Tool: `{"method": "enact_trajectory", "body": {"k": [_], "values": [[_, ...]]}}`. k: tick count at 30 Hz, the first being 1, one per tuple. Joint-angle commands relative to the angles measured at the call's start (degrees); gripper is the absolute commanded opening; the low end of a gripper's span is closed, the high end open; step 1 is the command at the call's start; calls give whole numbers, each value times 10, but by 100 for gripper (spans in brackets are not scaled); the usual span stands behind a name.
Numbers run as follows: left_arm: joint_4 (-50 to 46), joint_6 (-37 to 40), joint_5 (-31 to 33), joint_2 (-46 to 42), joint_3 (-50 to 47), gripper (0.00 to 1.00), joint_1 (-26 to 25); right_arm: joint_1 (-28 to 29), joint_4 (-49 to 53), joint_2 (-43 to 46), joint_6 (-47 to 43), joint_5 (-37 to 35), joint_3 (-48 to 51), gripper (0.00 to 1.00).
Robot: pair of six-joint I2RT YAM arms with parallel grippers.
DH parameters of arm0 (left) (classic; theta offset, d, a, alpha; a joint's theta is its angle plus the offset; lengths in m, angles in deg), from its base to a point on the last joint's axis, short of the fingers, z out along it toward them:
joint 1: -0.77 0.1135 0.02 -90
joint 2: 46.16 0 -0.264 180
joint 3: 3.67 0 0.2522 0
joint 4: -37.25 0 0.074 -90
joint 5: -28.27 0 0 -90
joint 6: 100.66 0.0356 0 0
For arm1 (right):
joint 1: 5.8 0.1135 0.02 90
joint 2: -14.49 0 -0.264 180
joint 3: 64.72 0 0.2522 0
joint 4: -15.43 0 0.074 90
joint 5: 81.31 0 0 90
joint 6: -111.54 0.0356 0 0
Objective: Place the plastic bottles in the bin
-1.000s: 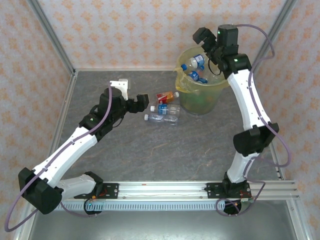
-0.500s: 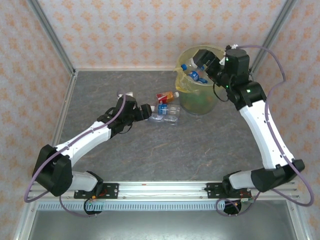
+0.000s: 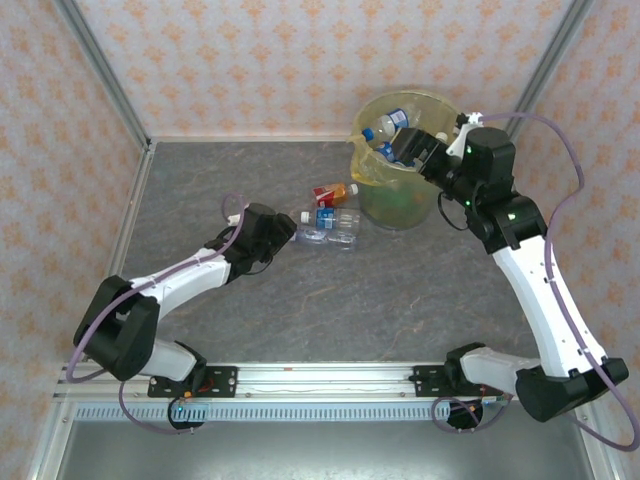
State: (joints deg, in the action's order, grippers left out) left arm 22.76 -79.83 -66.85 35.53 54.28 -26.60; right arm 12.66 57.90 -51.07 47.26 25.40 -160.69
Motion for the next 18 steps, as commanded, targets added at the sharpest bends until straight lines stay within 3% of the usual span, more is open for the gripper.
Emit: {"method": "enact_trajectory", "body": {"k": [1,6,18], "values": [[81,-92,20,16,-29,68,1,1,-12,25,-37,15,1,100],[172,-148,19,47,-60,66,7,1,2,25,-64,20,-13,100],[333,-196,-14,148,-73,61,15,0,10,16,-83,10,-19,100]]}}
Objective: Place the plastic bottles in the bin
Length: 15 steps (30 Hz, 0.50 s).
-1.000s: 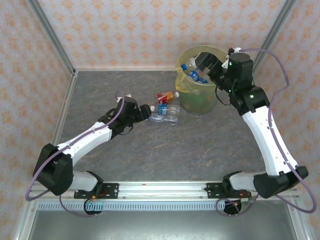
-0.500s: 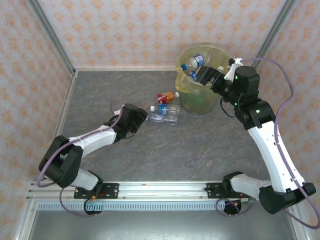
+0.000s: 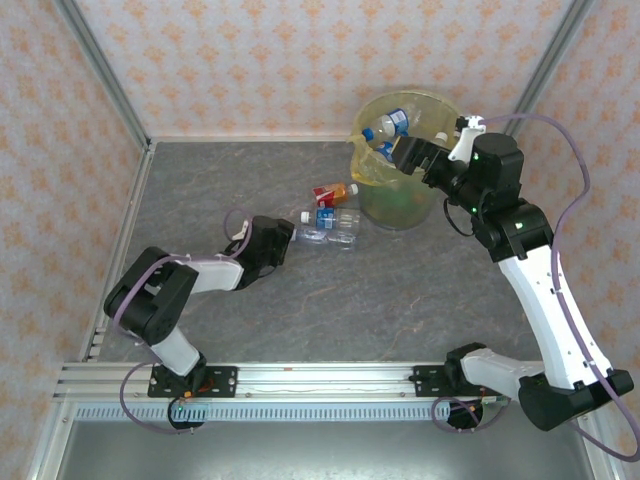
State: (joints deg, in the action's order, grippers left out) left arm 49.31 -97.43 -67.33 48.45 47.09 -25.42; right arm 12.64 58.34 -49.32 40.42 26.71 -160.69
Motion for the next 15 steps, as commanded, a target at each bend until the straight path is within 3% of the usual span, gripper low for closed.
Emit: {"method": "enact_trajectory", "body": {"k": [1,15], "values": [[76,-21,-15,29,4,60,4,1,7,-2,-18,-6,-20,100],[98,-29,-36,86,37,52,4,0,19,-4,-17,-20,-25,100]]}}
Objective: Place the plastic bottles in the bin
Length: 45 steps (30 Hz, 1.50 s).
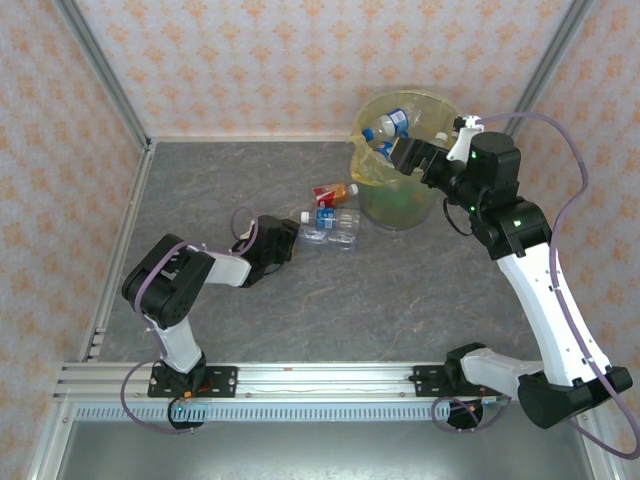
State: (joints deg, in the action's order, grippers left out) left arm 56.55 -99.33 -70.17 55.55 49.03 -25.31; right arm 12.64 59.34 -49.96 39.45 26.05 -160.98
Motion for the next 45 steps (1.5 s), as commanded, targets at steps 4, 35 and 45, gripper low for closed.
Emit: {"method": "enact_trajectory", "body": {"k": [4,35,45], "values": [[32,-13,-5,9,13,44,4,1,13,5,-5,-18,-24,100],[-231,140,118,-267,209,30,-15,0,-4,54,40,-90,14,100],[-206,176,137,-242,294,30,-56,1,6,74,34,-107,28,100]]}}
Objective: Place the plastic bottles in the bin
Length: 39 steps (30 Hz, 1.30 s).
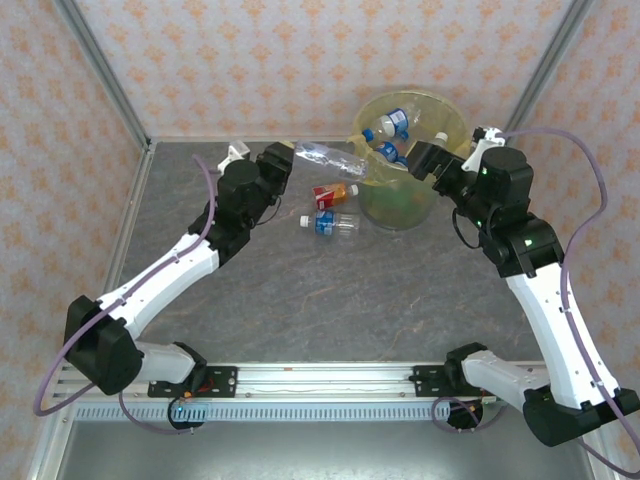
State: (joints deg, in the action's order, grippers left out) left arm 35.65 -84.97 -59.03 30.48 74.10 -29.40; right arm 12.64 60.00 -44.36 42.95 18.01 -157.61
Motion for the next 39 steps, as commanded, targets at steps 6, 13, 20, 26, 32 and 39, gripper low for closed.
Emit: {"method": "enact_trajectory", "body": {"k": [6,13,20,26,32,39], "values": [[13,82,80,51,128,30,-57,0,9,30,2,-49,-16,100],[40,91,91,158,236,29,-95,0,21,50,-9,-92,-41,100],[35,93,99,269,353,30,-128,1,28,69,-18,-118,-51,100],[-21,100,90,348,451,31,-144,1,39,71,-29,-127,-61,100],[-57,96,83,361,472,76,-146,1,40,70,-38,-129,-60,100],[-71,131,138,297,434,85,-146,1,25,61,-41,-117,-51,100]]}}
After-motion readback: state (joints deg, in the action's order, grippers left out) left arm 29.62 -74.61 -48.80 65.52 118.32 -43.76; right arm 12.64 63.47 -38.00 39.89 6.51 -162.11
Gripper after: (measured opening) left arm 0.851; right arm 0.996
